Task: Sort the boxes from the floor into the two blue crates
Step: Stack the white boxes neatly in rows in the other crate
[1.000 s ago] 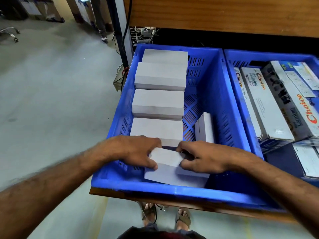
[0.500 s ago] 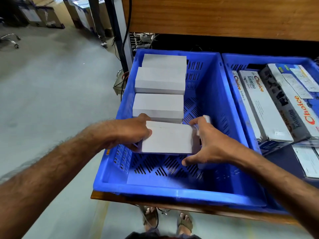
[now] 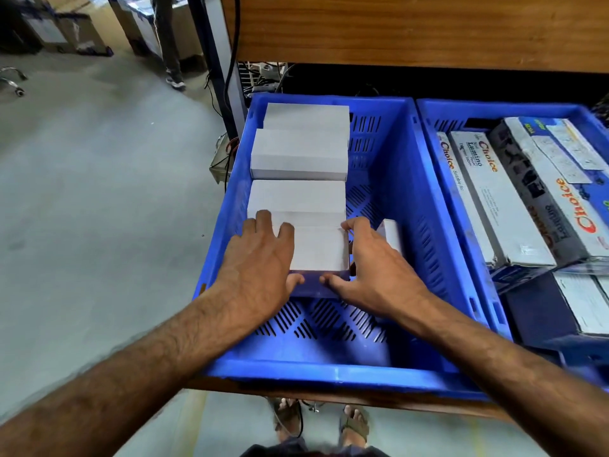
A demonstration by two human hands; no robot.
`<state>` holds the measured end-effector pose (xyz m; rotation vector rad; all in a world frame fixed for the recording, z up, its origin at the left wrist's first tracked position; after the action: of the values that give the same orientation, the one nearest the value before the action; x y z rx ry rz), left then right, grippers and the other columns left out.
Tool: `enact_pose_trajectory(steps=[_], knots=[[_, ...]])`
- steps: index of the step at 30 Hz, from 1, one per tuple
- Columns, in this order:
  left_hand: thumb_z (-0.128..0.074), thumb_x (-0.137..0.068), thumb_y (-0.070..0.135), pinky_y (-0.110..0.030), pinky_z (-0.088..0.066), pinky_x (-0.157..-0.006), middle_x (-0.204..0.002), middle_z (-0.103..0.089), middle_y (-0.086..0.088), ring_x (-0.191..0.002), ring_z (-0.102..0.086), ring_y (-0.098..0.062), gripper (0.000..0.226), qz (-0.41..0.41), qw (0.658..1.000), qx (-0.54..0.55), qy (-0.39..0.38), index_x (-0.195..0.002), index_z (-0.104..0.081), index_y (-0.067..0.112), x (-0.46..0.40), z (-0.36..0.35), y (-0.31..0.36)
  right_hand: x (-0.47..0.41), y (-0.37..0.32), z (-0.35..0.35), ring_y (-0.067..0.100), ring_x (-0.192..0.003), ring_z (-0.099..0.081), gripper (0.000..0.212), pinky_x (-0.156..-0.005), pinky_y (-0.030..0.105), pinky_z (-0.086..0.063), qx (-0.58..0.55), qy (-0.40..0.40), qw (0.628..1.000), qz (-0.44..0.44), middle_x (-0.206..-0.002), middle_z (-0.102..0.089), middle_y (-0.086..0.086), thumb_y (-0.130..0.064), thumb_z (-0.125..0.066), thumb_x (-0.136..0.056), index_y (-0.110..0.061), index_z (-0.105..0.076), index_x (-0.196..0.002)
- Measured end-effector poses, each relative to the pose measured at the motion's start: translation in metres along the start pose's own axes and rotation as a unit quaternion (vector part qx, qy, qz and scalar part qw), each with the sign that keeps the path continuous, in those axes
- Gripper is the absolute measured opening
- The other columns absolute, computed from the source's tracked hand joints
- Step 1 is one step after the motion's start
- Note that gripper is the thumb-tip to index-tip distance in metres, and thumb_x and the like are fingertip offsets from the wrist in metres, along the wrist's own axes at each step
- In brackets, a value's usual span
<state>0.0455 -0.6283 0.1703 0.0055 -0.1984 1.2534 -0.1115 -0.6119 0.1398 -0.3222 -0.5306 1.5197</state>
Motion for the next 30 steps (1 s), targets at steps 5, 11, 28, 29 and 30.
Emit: enact_pose_trajectory(steps=[5, 11, 28, 29, 30], knots=[[-0.067, -0.087, 0.063, -0.036, -0.048, -0.082, -0.131, -0.038, -0.008, -0.117, -0.047, -0.026, 0.077, -0.019, 1.0, -0.02, 0.007, -0.138, -0.034, 0.017, -0.011, -0.001, 0.0, 0.005, 0.003, 0.013, 0.031, -0.122, -0.059, 0.08, -0.091, 0.039, -0.049, 0.072, -0.005, 0.997, -0.021, -0.138, -0.053, 0.008, -0.043, -0.078, -0.077, -0.021, -0.03, -0.137], [-0.07, -0.083, 0.063, -0.035, -0.05, -0.089, -0.133, -0.036, -0.006, -0.116, -0.048, -0.024, 0.088, -0.055, 0.997, 0.004, 0.056, -0.146, -0.028, 0.019, -0.001, 0.006, 0.002, 0.001, 0.032, 0.016, 0.033, -0.122, -0.059, 0.061, -0.09, 0.04, -0.052, 0.283, -0.077, 0.945, -0.142, -0.134, -0.05, 0.016, -0.032, -0.067, -0.093, -0.007, -0.033, -0.137], [-0.071, -0.087, 0.021, -0.044, -0.053, -0.079, -0.121, -0.031, 0.003, -0.103, -0.056, -0.025, 0.079, -0.233, 0.966, 0.108, 0.01, -0.147, -0.021, 0.031, 0.001, -0.005, 0.046, -0.014, 0.035, -0.007, 0.029, -0.113, -0.063, 0.072, -0.081, 0.035, -0.055, 0.342, -0.028, 0.927, -0.151, -0.131, -0.049, 0.023, -0.015, -0.055, -0.099, 0.004, -0.011, -0.153], [-0.07, -0.089, 0.026, -0.044, -0.053, -0.081, -0.123, -0.034, 0.004, -0.105, -0.058, -0.024, 0.076, -0.24, 0.963, 0.124, 0.01, -0.147, -0.022, 0.032, 0.001, -0.004, 0.048, -0.014, 0.036, -0.008, 0.028, -0.112, -0.064, 0.074, -0.079, 0.034, -0.054, 0.34, -0.026, 0.927, -0.154, -0.129, -0.05, 0.022, -0.017, -0.059, -0.097, 0.002, -0.013, -0.152], [-0.069, -0.09, 0.031, -0.044, -0.052, -0.084, -0.125, -0.036, 0.005, -0.108, -0.058, -0.024, 0.074, -0.244, 0.959, 0.14, 0.011, -0.148, -0.023, 0.033, 0.001, -0.003, 0.049, -0.015, 0.037, -0.008, 0.027, -0.11, -0.064, 0.076, -0.077, 0.033, -0.053, 0.339, -0.021, 0.927, -0.156, -0.126, -0.052, 0.02, -0.021, -0.062, -0.095, 0.0, -0.014, -0.15]])
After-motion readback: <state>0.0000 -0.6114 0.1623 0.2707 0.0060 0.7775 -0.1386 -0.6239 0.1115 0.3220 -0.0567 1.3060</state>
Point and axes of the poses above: each hand's wrist, its own x-axis away from the middle knuckle, its own z-axis out of the back of the hand, y = z × x, the point moved 8 cm from there along -x, towards the middle knuckle
